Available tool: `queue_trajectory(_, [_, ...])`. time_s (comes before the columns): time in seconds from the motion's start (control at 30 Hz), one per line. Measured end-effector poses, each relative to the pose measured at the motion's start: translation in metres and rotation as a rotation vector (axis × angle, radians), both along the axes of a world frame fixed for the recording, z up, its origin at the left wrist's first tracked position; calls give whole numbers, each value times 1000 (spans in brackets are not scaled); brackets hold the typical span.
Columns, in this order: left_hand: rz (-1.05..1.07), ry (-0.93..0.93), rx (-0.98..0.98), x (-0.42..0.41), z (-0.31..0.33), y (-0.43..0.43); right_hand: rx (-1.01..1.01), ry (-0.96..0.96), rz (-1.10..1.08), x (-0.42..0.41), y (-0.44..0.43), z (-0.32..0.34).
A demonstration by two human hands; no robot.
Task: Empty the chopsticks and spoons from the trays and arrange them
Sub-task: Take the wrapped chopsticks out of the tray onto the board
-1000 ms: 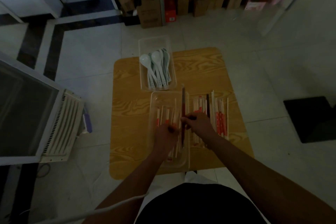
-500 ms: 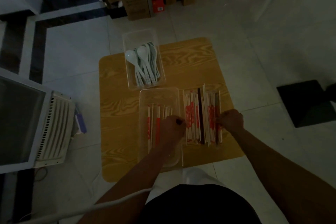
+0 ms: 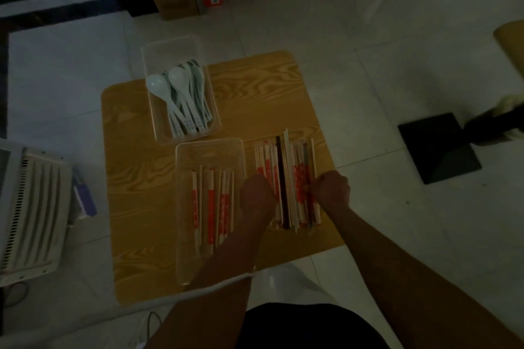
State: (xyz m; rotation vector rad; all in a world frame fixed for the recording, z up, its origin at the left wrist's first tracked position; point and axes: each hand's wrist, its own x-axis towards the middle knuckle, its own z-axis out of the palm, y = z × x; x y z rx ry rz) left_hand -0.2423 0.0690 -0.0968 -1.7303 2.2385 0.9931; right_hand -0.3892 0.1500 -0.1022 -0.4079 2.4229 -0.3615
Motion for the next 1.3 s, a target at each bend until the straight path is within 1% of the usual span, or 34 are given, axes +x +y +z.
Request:
queue_trajectory(0.17, [-7,-49,22,-6,-10,-1,-4,26,7,2,0,0])
queue_trajectory(0.33, [-19,-17,9,-3,-8,1,8,44,36,2,-1,0])
queue_trajectory(0.4, [-35,7,44,-2,-4,0,17,45,59,2,-1,1])
queue_trajectory(0.47, [-34,60,51,1,3,-1,27,49,75,1,-2,4])
queue_trajectory(0.53, [12,150,18,9,10,-1,24,64,82,-1,-3,8])
queue_trajectory(0.6, [80,264,-37,27,15,-3,2,89,81,-1,-7,13])
queue_trajectory(0.67, [171,327,-95,53,18,-9,-38,116,98,5,-16,24])
queue_trajectory(0.77, [310,272,-238,101,21,-26,-139,152,201,28,-41,38])
queue_trajectory(0.83, [351,207,-329,131,24,-32,-220,151,323,55,-60,46])
queue_trajectory(0.9, [381,116,-361,155,30,-33,-274,167,459,88,-74,53])
queue_trajectory(0.93, [419,71,-347,164,32,-32,-294,159,512,105,-78,57])
queue_trajectory(1.0, [489,-9,-250,179,32,-29,-283,115,594,140,-81,52])
queue_trajectory(1.07, [458,-82,-152,189,28,-23,-209,60,650,170,-80,48])
queue_trajectory(1.2, [461,-78,-102,203,22,-14,-9,32,700,202,-71,39])
queue_trajectory(1.3, [476,-24,-18,208,19,-11,8,31,707,207,-64,28])
